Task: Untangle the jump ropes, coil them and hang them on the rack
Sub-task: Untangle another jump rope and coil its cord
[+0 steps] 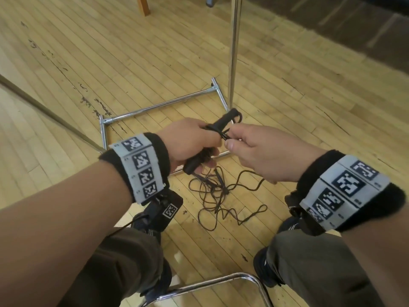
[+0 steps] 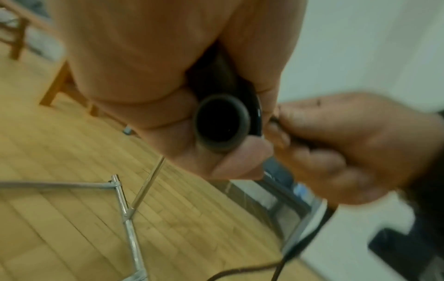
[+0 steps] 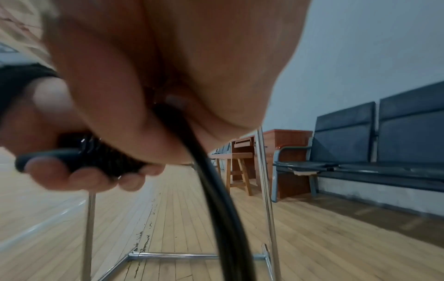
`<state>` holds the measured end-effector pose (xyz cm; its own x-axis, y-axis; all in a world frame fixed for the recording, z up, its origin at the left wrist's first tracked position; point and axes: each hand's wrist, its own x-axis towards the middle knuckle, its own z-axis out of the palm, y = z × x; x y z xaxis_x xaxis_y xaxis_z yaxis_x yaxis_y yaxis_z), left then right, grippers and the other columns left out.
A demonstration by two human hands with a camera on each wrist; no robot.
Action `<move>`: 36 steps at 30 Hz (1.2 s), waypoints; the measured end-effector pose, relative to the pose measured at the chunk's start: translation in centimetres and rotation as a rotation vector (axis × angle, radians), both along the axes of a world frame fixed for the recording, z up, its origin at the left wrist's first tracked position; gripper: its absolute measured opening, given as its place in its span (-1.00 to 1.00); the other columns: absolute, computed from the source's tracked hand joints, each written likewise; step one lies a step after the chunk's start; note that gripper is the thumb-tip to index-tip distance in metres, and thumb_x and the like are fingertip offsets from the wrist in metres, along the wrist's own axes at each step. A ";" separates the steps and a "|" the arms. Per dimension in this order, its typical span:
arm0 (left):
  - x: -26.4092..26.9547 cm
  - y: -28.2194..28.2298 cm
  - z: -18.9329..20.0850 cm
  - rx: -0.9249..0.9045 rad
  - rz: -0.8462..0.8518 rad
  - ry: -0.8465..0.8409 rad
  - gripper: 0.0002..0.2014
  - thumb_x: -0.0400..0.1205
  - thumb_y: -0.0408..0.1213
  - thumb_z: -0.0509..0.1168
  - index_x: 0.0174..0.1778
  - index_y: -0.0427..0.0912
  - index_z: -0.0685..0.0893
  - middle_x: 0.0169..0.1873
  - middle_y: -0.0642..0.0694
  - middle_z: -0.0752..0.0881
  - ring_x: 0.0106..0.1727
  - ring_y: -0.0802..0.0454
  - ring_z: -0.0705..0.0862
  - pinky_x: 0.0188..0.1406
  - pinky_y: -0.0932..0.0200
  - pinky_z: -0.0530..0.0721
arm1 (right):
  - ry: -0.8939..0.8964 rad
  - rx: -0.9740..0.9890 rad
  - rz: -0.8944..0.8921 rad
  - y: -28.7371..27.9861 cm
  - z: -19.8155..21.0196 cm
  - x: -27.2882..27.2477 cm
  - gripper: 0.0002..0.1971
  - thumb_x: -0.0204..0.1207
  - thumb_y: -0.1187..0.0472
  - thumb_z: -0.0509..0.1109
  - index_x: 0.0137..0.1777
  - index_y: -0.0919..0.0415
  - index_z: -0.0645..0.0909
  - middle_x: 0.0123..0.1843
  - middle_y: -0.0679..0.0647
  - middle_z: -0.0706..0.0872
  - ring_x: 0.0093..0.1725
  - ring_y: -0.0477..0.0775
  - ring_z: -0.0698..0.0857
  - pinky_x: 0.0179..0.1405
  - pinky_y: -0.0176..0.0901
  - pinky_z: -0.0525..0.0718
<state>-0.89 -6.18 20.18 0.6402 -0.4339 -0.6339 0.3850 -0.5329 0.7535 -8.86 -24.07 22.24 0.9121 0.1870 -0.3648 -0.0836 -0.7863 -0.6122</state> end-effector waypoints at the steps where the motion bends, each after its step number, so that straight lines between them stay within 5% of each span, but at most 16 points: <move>1: 0.3 0.1 0.3 -0.080 0.043 0.071 -0.74 0.66 -0.37 0.47 0.25 -0.29 0.67 -0.12 -0.24 0.80 -0.26 -0.11 0.84 -0.54 0.14 0.70 | 0.031 0.037 -0.021 -0.1 -0.1 0.0 -0.78 0.83 -0.04 0.12 0.01 -0.06 0.53 -0.39 -0.03 0.54 -0.53 -0.14 0.50 -0.57 -0.10 0.67; 3: 0.4 0.1 0.8 -0.211 0.053 0.176 -0.72 0.60 -0.35 0.54 0.18 -0.32 0.68 -0.13 -0.27 0.76 -0.27 -0.11 0.80 -0.58 0.15 0.68 | 0.104 0.082 -0.053 -0.3 -0.2 -0.1 -0.78 0.84 -0.02 0.11 0.03 -0.08 0.55 -0.35 0.04 0.59 -0.49 0.02 0.63 -0.46 0.13 0.83; 8: -0.2 -0.4 1.0 -0.273 0.065 0.231 -0.49 0.60 0.17 0.52 0.11 -0.26 0.71 -0.19 -0.22 0.77 -0.31 -0.08 0.76 -0.61 0.17 0.65 | 0.168 0.147 -0.073 -0.8 -0.5 -0.4 -0.73 0.84 -0.03 0.13 0.02 -0.05 0.64 -0.31 0.03 0.81 -0.41 -0.05 0.75 -0.22 -0.03 0.76; 12: -0.1 -0.3 1.0 -0.313 0.135 0.187 -0.65 0.75 -0.03 0.40 0.16 -0.30 0.72 -0.10 -0.21 0.72 -0.28 -0.08 0.78 -0.62 0.16 0.64 | 0.194 0.202 -0.101 -1.3 -0.8 -0.3 -0.71 0.82 0.02 0.19 0.02 0.06 0.71 -0.26 0.07 0.83 -0.39 -0.02 0.75 -0.41 -0.27 0.68; 16: -0.1 -0.2 1.5 -0.459 0.140 0.268 -0.67 0.79 -0.09 0.32 0.19 -0.34 0.73 -0.14 -0.20 0.67 -0.28 -0.04 0.75 -0.60 0.18 0.66 | 0.191 0.238 -0.110 -1.6 -0.9 0.0 -0.70 0.83 0.02 0.21 0.02 0.11 0.73 -0.31 0.05 0.80 -0.39 0.00 0.73 -0.30 -0.07 0.71; 22: -0.3 0.7 1.1 -0.553 -0.205 0.378 -0.59 0.72 -0.20 0.35 0.44 -0.33 0.61 -0.03 -0.36 0.70 -0.22 -0.08 0.76 -0.54 0.18 0.72 | 0.268 0.238 -0.043 -1.9 -0.6 0.1 -0.57 0.76 0.01 0.32 -0.36 -0.30 0.76 -0.38 -0.08 0.76 -0.40 -0.17 0.70 -0.34 -0.36 0.71; 25: -0.2 0.9 1.0 -0.454 -0.352 0.321 -0.45 0.59 -0.31 0.49 0.50 -0.06 0.51 -0.03 -0.31 0.75 -0.26 -0.19 0.79 -0.60 0.14 0.72 | 0.291 0.142 -0.007 -2.3 -0.6 0.3 -0.85 0.73 0.11 0.39 -0.07 -0.08 0.75 -0.28 -0.01 0.79 -0.26 0.01 0.77 -0.17 -0.17 0.77; 28: -0.7 0.9 1.1 -0.214 -0.539 0.181 -0.39 0.51 -0.28 0.58 0.37 -0.04 0.39 -0.08 -0.10 0.86 -0.23 -0.23 0.83 -0.56 0.11 0.74 | 0.208 -0.040 0.033 -2.2 -0.6 0.6 -0.84 0.73 0.11 0.39 -0.05 -0.07 0.79 -0.20 0.08 0.81 -0.14 0.21 0.77 -0.07 0.14 0.75; 33: -2.1 0.1 0.4 0.290 -0.781 -0.155 -0.66 0.63 -0.07 0.52 0.14 0.11 0.47 -0.26 -0.06 0.90 -0.53 0.02 0.75 -0.53 0.19 0.69 | -0.007 -0.201 0.113 -0.1 0.1 0.6 -0.81 0.70 -0.01 0.39 -0.15 -0.09 0.74 -0.33 -0.06 0.70 -0.29 -0.02 0.66 -0.40 -0.11 0.54; 36: -2.2 -0.1 -0.3 0.387 -0.718 -0.224 -0.88 0.69 -0.11 0.43 0.05 0.06 0.63 -0.35 -0.04 0.87 -0.55 0.09 0.74 -0.53 0.24 0.69 | -0.129 -0.286 0.135 0.9 0.9 0.1 -0.80 0.63 0.04 0.38 -0.24 -0.05 0.70 -0.44 -0.07 0.61 -0.43 -0.10 0.56 -0.51 -0.29 0.33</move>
<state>-3.09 -6.27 19.89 0.4207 -0.5619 -0.7122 -0.2824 -0.8272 0.4858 -8.79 -23.17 23.11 0.9280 0.2160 -0.3034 0.0965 -0.9263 -0.3643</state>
